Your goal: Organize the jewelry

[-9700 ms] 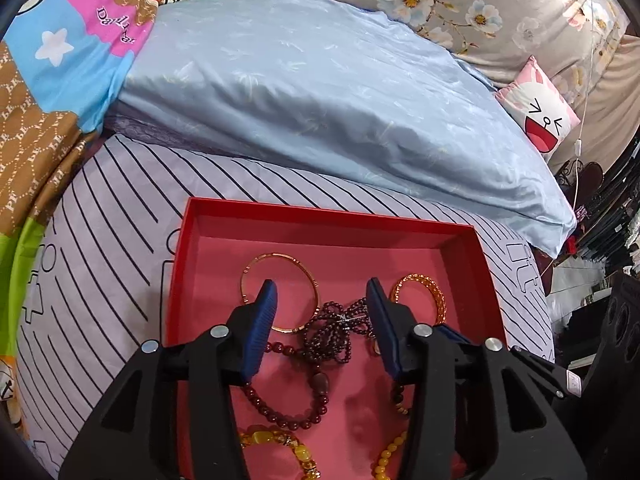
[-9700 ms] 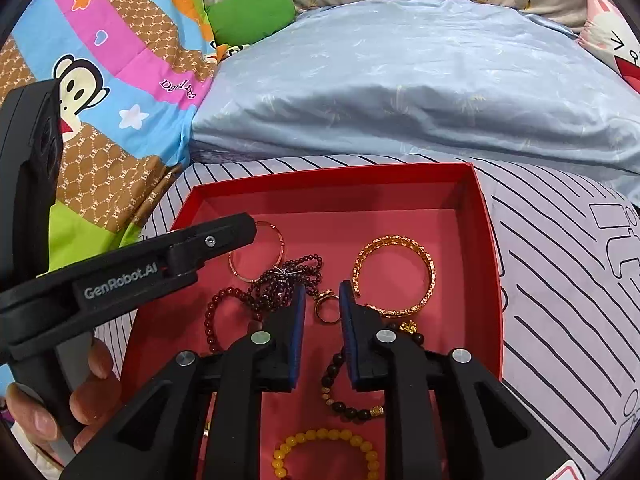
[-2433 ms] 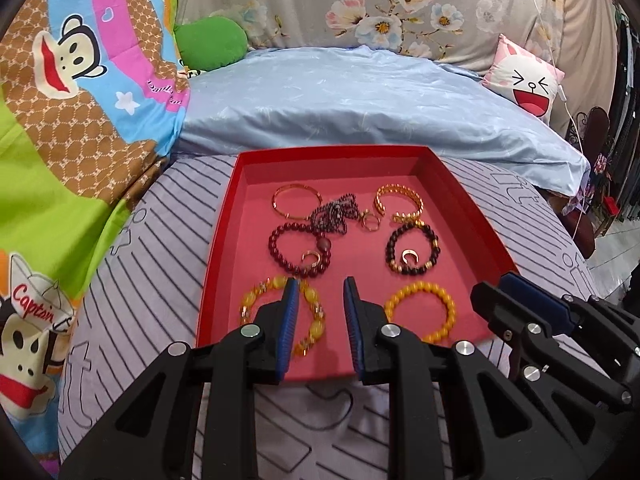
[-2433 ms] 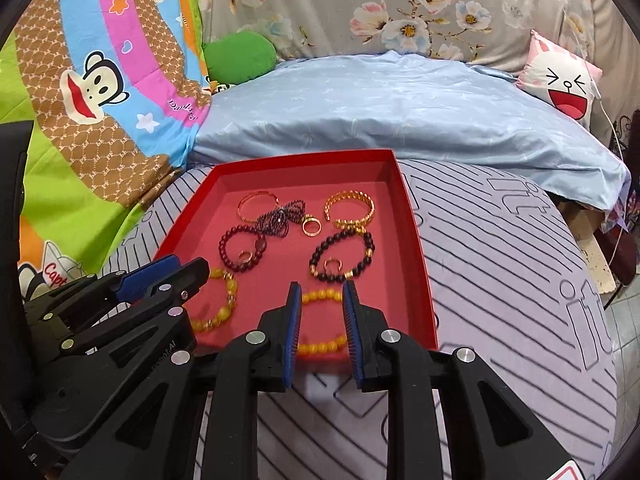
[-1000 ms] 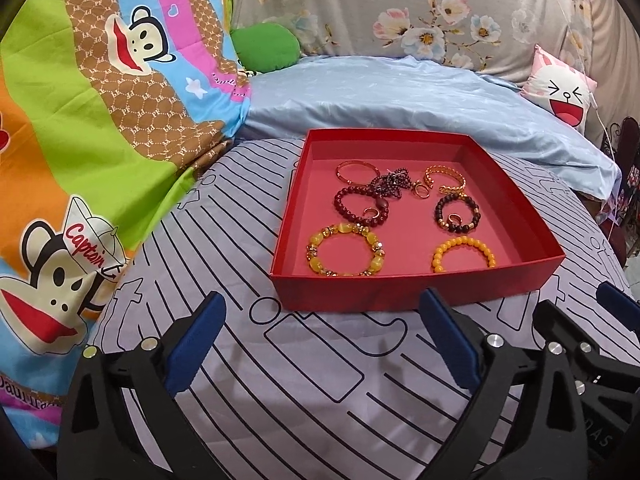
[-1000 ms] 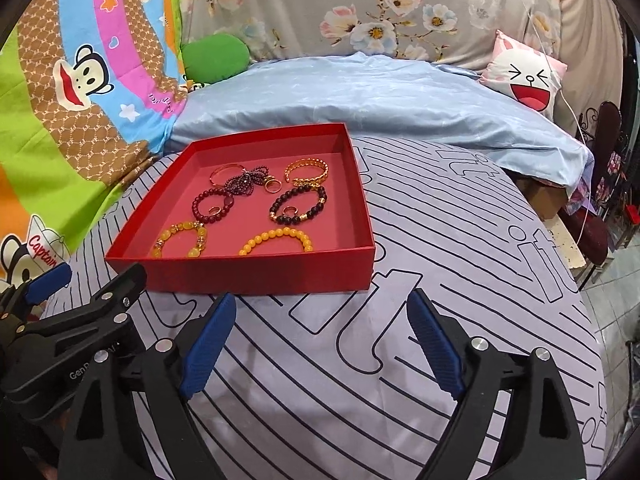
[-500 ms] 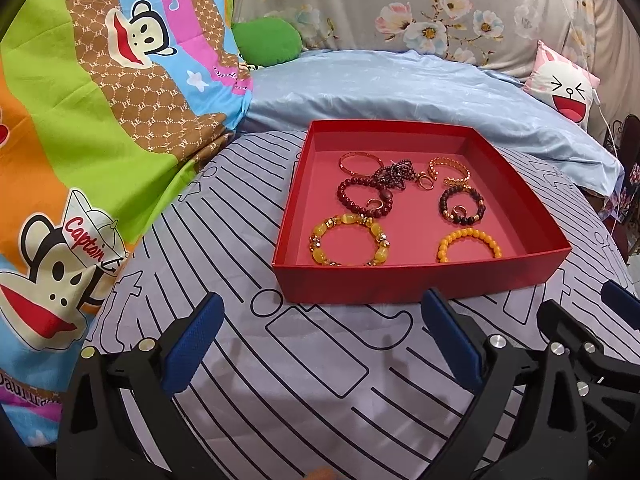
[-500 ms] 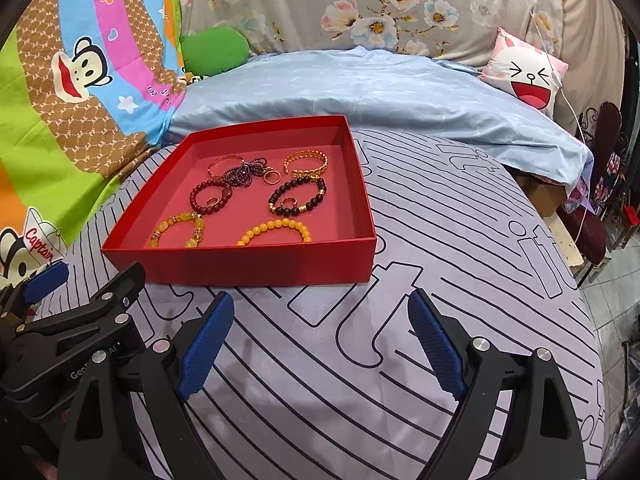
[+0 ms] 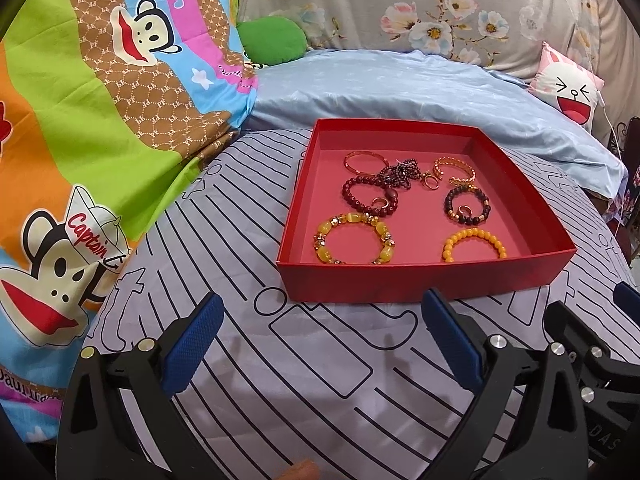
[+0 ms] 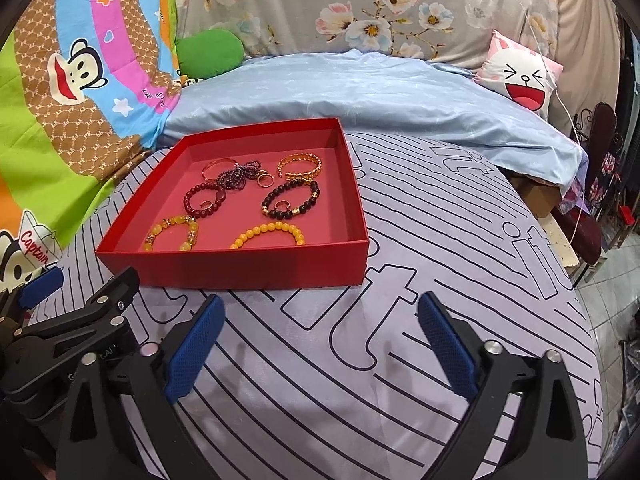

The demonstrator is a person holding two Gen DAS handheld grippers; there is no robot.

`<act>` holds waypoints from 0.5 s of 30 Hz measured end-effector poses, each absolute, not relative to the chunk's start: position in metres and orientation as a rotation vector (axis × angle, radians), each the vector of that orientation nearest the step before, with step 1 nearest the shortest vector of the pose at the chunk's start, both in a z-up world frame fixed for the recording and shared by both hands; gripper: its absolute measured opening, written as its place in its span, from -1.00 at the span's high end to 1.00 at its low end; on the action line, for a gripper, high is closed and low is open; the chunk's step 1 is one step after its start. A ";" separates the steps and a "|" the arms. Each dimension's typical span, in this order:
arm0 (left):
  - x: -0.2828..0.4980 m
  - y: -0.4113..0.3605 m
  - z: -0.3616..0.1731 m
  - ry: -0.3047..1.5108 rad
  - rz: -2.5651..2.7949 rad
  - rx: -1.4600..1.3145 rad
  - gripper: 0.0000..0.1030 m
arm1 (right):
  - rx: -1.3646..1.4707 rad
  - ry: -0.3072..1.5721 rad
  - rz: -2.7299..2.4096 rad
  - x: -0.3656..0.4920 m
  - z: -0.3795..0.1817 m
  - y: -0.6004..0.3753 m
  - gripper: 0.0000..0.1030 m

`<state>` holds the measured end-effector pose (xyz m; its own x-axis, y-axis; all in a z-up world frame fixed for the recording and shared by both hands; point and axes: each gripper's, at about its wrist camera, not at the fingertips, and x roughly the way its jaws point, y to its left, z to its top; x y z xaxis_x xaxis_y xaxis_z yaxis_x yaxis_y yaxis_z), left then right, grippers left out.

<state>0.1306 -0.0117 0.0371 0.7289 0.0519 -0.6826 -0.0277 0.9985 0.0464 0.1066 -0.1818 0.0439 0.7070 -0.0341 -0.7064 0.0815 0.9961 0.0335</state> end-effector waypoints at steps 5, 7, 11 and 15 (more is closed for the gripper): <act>0.131 -0.010 0.036 0.759 0.047 0.028 -0.86 | 0.074 0.795 -0.062 0.107 0.042 -0.182 -0.87; 0.132 -0.009 0.035 0.761 0.048 0.027 -0.86 | 0.075 0.795 -0.062 0.107 0.042 -0.182 -0.87; 0.131 -0.009 0.035 0.762 0.047 0.026 -0.86 | 0.075 0.797 -0.062 0.107 0.042 -0.181 -0.87; 0.132 -0.009 0.035 0.760 0.050 0.032 -0.86 | 0.074 0.798 -0.062 0.107 0.041 -0.180 -0.87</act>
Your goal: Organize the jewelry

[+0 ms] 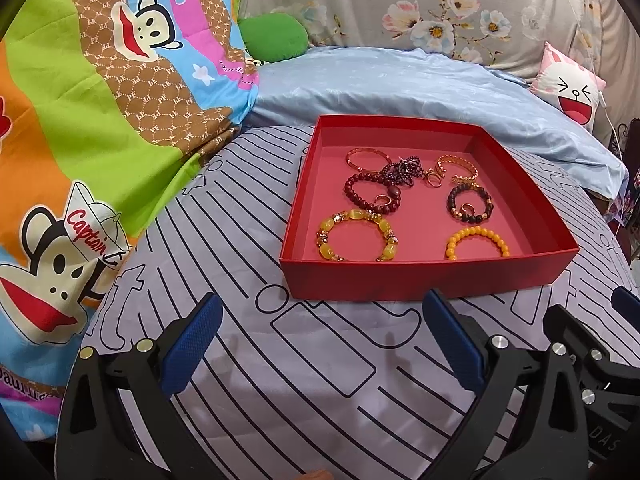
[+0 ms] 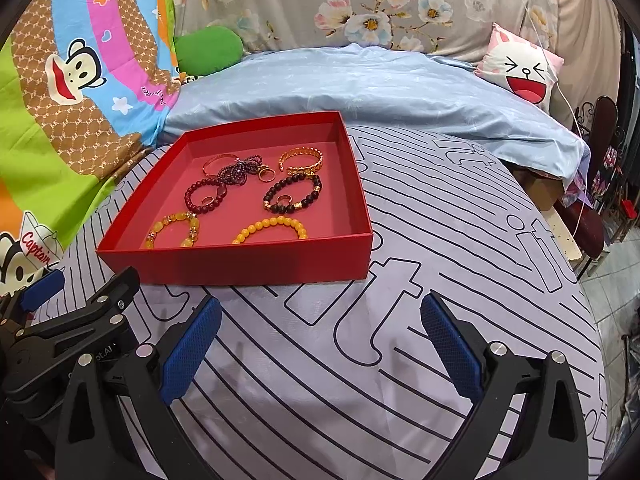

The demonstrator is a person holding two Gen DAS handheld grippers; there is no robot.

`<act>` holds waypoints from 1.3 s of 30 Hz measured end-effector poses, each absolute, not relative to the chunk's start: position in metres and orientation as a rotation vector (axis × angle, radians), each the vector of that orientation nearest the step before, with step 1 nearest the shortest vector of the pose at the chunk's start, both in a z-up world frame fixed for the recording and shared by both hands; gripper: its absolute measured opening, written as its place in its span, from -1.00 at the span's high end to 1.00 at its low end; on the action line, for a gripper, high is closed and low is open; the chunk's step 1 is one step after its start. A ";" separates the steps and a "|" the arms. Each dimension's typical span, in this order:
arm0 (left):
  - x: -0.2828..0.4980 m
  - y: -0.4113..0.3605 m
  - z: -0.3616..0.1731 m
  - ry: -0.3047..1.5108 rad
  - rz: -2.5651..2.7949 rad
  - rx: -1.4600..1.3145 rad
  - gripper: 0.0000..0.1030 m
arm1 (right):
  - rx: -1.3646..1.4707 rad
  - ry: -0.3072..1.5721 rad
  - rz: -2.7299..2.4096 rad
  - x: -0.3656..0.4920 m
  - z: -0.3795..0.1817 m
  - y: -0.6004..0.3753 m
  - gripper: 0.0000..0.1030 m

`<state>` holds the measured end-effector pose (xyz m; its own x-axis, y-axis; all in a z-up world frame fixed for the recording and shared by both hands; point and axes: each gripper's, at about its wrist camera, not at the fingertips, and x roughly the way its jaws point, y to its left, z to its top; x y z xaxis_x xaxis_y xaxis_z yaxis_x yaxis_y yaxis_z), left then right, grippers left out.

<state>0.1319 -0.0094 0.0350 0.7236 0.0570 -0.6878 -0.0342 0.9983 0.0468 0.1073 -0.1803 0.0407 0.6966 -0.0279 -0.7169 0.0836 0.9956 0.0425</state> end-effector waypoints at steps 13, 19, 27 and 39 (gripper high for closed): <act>0.132 -0.010 0.034 0.767 0.057 0.031 -0.86 | 0.076 0.800 -0.062 0.108 0.040 -0.180 -0.87; 0.131 -0.011 0.034 0.761 0.061 0.034 -0.86 | 0.076 0.800 -0.062 0.108 0.040 -0.180 -0.87; 0.131 -0.009 0.034 0.763 0.062 0.028 -0.86 | 0.076 0.801 -0.062 0.108 0.040 -0.180 -0.87; 0.131 -0.009 0.034 0.763 0.063 0.029 -0.86 | 0.076 0.801 -0.062 0.108 0.040 -0.180 -0.87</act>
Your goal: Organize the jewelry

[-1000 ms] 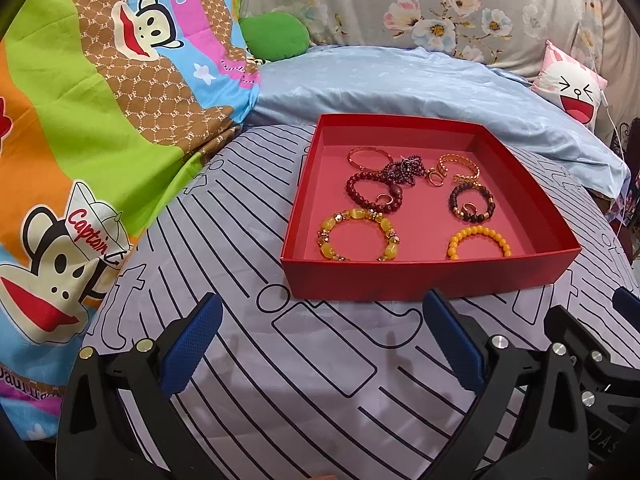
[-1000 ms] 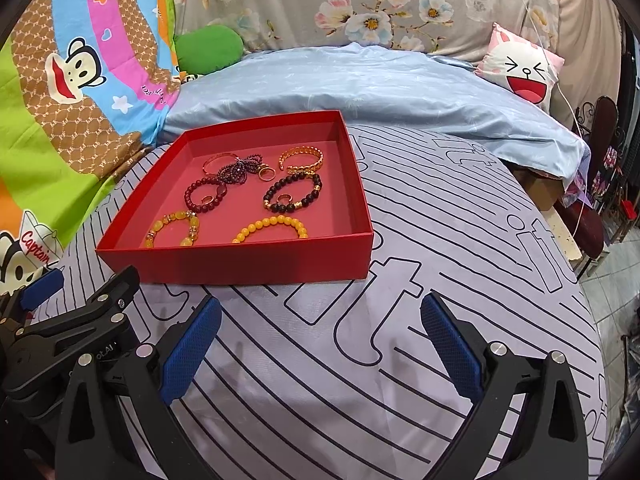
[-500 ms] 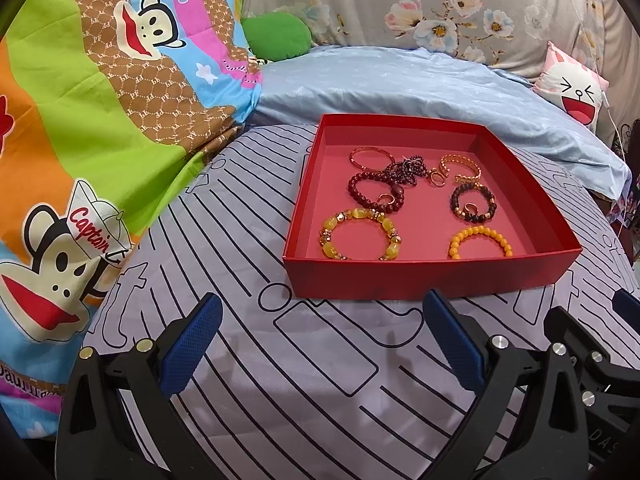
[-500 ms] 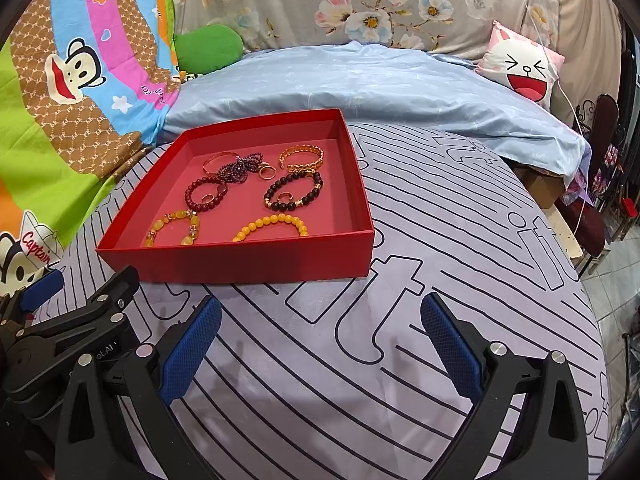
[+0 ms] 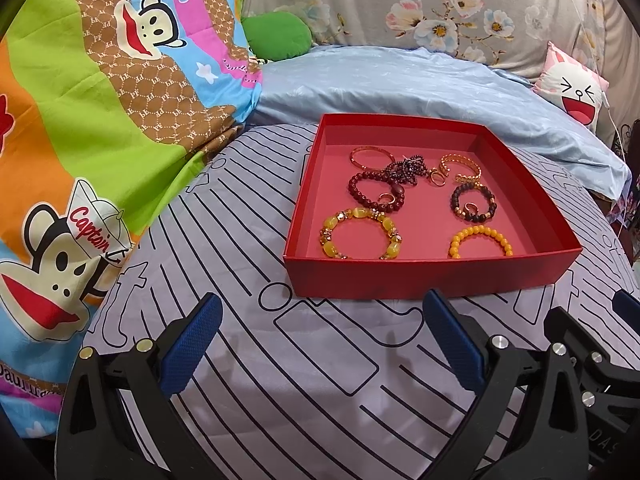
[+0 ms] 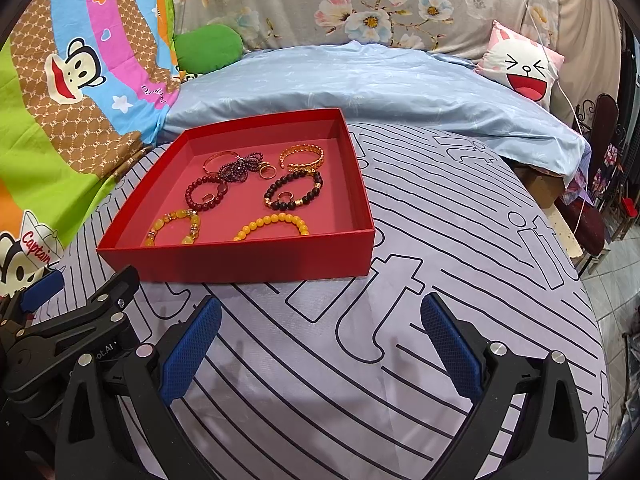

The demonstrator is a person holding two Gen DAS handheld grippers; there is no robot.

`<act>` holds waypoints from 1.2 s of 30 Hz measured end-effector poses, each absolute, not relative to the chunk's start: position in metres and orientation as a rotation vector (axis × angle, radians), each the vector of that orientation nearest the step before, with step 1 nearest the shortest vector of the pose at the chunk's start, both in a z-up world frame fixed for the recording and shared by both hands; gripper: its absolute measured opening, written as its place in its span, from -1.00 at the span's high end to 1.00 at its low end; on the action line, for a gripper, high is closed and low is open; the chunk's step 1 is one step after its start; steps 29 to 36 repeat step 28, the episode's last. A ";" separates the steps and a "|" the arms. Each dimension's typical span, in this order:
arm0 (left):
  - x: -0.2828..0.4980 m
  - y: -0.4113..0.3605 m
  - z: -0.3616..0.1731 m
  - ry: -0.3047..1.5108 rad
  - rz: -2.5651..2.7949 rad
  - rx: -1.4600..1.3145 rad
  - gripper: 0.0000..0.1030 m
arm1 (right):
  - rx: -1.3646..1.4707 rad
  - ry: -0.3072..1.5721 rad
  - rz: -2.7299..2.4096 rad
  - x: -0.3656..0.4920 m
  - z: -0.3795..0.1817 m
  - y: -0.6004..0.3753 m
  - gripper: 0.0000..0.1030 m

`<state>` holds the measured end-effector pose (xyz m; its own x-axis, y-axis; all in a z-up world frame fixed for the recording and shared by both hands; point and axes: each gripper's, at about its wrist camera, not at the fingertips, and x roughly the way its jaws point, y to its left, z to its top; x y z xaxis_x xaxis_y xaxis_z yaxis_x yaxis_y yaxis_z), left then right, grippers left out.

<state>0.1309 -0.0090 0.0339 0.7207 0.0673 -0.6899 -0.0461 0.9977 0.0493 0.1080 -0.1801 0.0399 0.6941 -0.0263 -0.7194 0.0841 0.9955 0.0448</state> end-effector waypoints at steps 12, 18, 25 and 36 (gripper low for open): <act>0.131 -0.009 0.034 0.765 0.063 0.027 -0.86 | 0.076 0.802 -0.062 0.108 0.040 -0.180 -0.87; 0.130 -0.008 0.035 0.762 0.064 0.029 -0.86 | 0.076 0.801 -0.062 0.108 0.040 -0.180 -0.87; 0.129 -0.008 0.038 0.745 0.073 0.034 -0.86 | 0.076 0.802 -0.063 0.108 0.039 -0.181 -0.87; 0.130 -0.010 0.038 0.752 0.066 0.033 -0.86 | 0.077 0.803 -0.064 0.108 0.039 -0.181 -0.87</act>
